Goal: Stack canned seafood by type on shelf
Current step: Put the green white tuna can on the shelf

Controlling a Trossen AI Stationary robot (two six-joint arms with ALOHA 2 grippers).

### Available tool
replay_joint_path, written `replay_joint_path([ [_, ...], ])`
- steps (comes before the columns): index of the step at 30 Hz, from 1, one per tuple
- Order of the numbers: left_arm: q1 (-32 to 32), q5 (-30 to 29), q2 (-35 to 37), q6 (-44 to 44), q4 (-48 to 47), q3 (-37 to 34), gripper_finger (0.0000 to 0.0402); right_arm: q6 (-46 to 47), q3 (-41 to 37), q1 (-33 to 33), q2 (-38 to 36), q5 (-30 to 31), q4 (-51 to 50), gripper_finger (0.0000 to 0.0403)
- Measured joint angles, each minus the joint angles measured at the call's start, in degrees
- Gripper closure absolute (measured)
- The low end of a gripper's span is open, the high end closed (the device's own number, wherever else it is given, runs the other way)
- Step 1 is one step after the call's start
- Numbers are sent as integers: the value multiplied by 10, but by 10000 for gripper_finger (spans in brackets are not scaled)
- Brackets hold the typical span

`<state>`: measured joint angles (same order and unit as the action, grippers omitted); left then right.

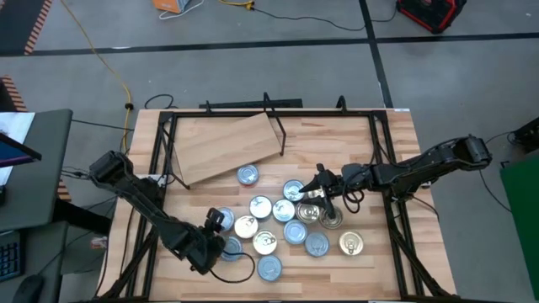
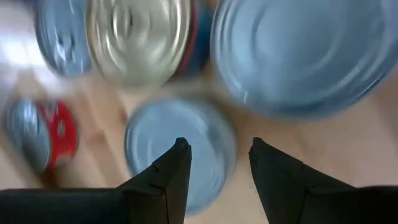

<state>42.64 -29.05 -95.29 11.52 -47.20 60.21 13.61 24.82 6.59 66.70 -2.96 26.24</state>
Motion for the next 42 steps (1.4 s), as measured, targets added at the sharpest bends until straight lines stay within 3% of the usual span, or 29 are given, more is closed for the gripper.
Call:
replay_joint_path([
  [4, 0, 0, -33, 66, -110, 46, 246, 0, 0, 0, 0, 0, 0, 189],
  [9, 14, 6, -32, 83, -133, 41, 246, 0, 0, 0, 0, 0, 0, 189],
  [13, 30, -1, -32, 83, -130, 19, 246, 0, 0, 1, 0, 0, 0, 189],
  [17, 43, -44, -33, 77, -106, -12, 246, 0, 0, 1, 0, 0, 2, 189],
  [26, 49, -88, -33, -23, -13, -51, 248, -1, 0, 0, 0, 0, 27, 189],
  [31, 50, -114, -33, 1, -12, -51, 295, 0, 0, 0, 0, 1, 26, 189],
  [37, 50, -74, -33, 34, -11, -51, 390, 0, 0, 0, 0, 1, 26, 189],
  [42, 50, -63, -32, 63, -11, -50, 399, 0, 0, 0, 1, 2, 26, 189],
])
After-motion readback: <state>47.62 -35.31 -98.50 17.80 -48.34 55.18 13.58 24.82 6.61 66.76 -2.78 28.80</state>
